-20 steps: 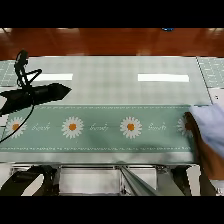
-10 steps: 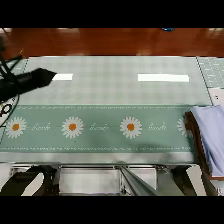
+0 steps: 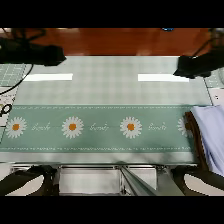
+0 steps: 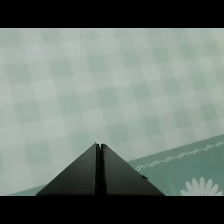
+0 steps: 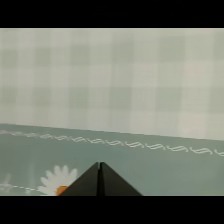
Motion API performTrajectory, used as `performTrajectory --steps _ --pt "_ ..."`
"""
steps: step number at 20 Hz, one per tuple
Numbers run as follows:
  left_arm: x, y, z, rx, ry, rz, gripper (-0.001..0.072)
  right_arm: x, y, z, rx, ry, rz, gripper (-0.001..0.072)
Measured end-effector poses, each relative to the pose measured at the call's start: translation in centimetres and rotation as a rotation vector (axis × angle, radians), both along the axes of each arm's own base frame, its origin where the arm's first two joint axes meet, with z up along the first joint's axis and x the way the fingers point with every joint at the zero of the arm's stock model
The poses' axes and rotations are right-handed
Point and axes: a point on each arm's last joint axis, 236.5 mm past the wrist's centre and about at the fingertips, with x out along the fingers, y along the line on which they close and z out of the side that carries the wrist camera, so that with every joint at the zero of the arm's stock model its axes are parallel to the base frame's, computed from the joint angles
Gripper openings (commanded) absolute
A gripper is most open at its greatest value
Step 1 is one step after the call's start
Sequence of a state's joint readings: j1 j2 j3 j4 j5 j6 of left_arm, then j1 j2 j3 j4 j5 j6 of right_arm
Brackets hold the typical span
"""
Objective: Fold the shirts.
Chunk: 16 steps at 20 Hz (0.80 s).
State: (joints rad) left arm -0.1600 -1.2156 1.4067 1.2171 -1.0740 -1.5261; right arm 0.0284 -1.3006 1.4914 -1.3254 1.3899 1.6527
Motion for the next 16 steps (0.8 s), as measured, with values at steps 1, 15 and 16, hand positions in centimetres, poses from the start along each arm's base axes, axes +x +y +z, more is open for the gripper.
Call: performTrajectory --steps 1,15,16 --pt "-0.4 0.1 -1.9 0.027 0.071 -0.005 0.002 0.1 0.3 -1.9 -0.067 0.052 0.023 0.0023" --pt "-1.4 0.6 -9.1 0.108 0.325 -0.003 0.002 -0.2 0.7 -7.7 -0.285 0.215 0.082 0.0024" --pt "-1.4 0.6 -9.3 0.11 0.33 -0.004 0.002 -0.2 0.6 -7.7 -0.288 0.216 0.081 0.0024"
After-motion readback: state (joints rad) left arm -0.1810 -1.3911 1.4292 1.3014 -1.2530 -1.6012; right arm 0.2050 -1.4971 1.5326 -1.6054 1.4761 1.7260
